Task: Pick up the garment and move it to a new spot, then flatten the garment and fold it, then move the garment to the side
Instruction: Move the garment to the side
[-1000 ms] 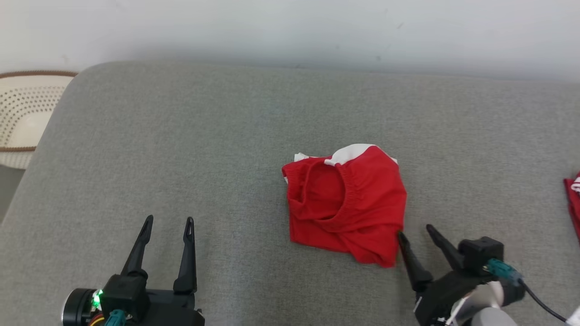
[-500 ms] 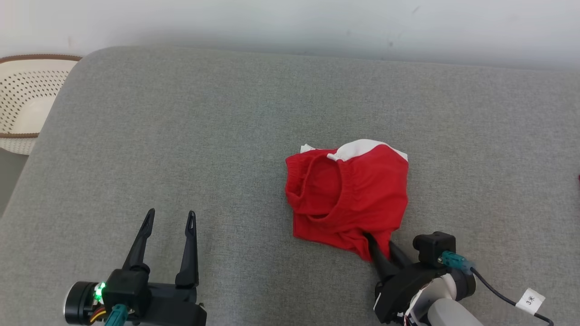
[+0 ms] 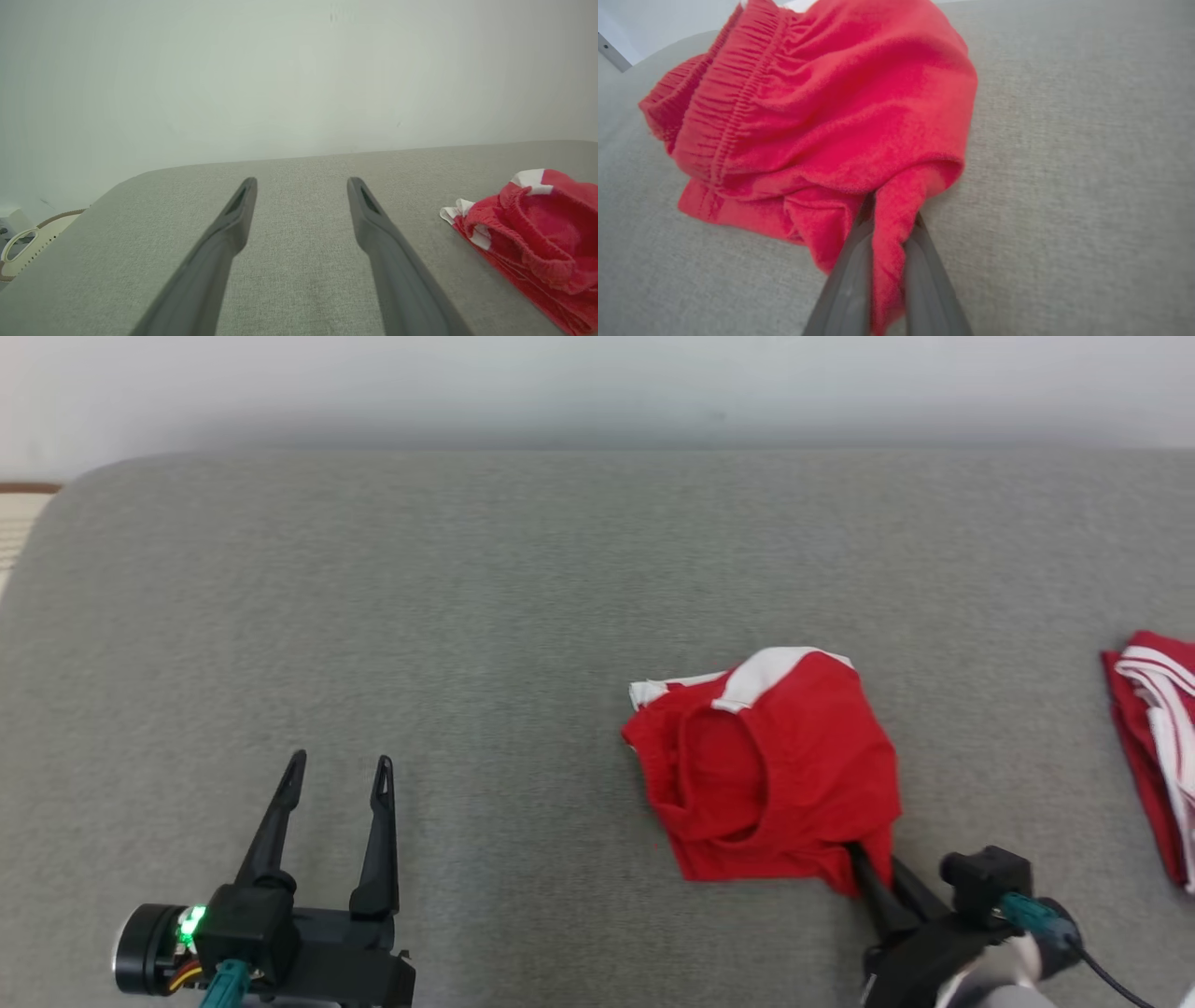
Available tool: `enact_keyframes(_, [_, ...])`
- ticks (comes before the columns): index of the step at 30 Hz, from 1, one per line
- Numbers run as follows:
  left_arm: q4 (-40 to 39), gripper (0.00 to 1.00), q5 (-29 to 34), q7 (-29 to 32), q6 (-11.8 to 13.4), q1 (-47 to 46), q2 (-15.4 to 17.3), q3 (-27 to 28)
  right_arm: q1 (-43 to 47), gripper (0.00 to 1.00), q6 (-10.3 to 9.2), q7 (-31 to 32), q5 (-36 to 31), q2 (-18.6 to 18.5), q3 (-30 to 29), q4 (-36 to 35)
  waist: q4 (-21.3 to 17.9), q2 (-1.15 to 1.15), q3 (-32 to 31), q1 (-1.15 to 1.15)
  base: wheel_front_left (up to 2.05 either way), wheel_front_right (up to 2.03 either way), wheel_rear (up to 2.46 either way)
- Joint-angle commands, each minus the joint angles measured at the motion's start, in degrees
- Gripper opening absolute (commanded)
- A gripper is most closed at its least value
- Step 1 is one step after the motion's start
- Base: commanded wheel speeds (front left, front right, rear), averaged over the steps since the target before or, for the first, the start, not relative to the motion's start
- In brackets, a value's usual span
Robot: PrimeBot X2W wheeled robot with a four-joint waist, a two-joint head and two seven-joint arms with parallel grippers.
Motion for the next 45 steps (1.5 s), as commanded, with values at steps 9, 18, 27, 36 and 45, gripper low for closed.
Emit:
enact_keyframes(9, [-3.4, 1.0, 2.2, 2.4, 0.3, -2.4, 2.5, 0.0, 6.6, 0.0, -0.05, 3.3, -5.2, -4.2, -7.9, -9.2, -13.4, 0.0, 3.3, 0.0, 0.0, 0.0, 0.0])
enact_keyframes(18, [-5.1, 1.0, 3.6, 4.8, -0.3, -5.8, 3.2, -1.1, 2.6, 0.0, -0.05, 3.1, -8.5, -6.4, -10.0, -14.3, -20.0, 0.0, 7.1, 0.0, 0.0, 0.0, 0.0])
enact_keyframes(27, [-5.3, 1.0, 5.1, 6.4, -1.2, -9.7, 3.4, -2.5, -6.4, 0.0, -0.05, 3.6, -9.4, -13.0, -11.8, -17.5, -22.4, 0.0, 10.6, 0.0, 0.0, 0.0, 0.0])
enact_keyframes(36, [-5.5, 1.0, 5.8, 6.9, -1.3, -11.0, 3.5, -3.3, -13.3, 0.0, -0.05, 3.9, -4.0, -18.8, -12.7, -9.2, -22.3, 0.0, 12.8, 0.0, 0.0, 0.0, 0.0])
enact_keyframes(45, [-4.6, 1.0, 5.4, 6.3, -1.5, -11.8, 3.4, -3.4, -17.5, 1.0, -0.05, 5.7, 3.8, -17.1, -10.7, 6.3, -21.4, 0.0, 13.0, 0.0, 0.0, 0.0, 0.0])
